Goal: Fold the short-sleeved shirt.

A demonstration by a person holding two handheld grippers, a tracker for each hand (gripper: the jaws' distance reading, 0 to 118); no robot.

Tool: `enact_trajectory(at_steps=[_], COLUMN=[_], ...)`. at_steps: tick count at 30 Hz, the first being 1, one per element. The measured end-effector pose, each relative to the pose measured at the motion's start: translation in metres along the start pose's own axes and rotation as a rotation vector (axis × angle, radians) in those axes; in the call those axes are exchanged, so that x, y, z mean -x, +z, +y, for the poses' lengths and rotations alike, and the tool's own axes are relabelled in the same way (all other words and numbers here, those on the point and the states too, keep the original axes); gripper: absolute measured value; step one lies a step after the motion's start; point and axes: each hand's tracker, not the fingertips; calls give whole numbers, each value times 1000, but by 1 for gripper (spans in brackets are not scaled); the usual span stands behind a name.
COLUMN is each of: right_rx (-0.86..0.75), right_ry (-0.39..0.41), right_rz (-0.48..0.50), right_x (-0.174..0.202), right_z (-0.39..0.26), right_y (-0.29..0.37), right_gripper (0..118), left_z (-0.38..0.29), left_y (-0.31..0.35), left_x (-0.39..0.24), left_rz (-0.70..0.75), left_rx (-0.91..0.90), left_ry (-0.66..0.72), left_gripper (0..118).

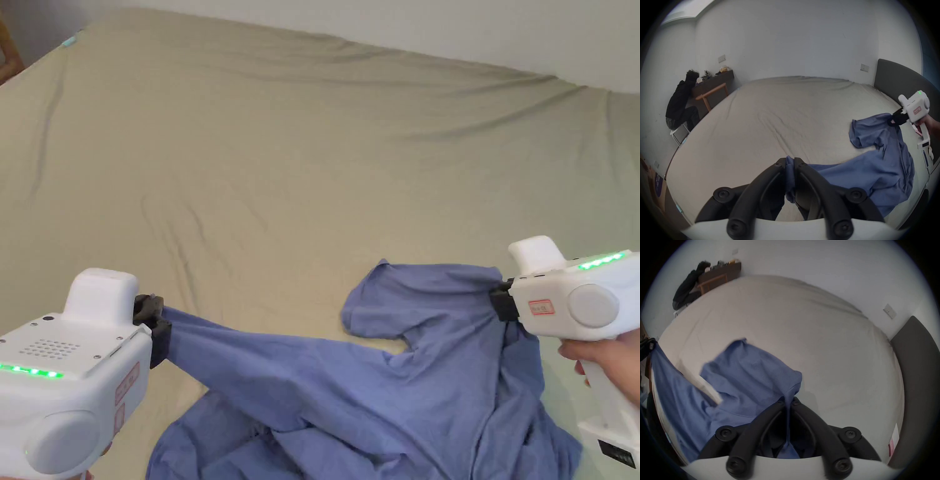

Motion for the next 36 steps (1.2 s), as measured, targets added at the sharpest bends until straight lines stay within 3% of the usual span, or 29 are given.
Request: enact_trajectory(at_steps=[5, 11, 15, 20, 29, 31, 36], right_rx=[-151, -383, -547, -712, -881, -907, -939], right_ry=[-33, -150, -212, -208, -201, -198, -205], right_rz=[-72, -149, -173, -266, -379, -407, -430], right_x=[-25, -49, -51, -35, -27, -11, -26], right_z=[-3, -20, -27, -28, -19, -9, 10], right_y=[102, 226, 299, 374, 452, 466, 482], right_gripper=[4, 4, 4, 4, 4, 4, 4], left_z=[42, 93, 124, 157, 213, 226, 257], left_y=[37, 94, 142, 198, 268, 277, 283], left_x=[11, 26, 21, 16, 20, 21, 20], left_rz=[41, 68, 68, 102, 115, 108, 119], left_rx=[-135, -307, -427, -565, -715, -733, -761], left_ry=[-14, -3, -30, -65, -67, -62, -88], left_gripper=[8, 8, 8, 8, 8, 8, 8])
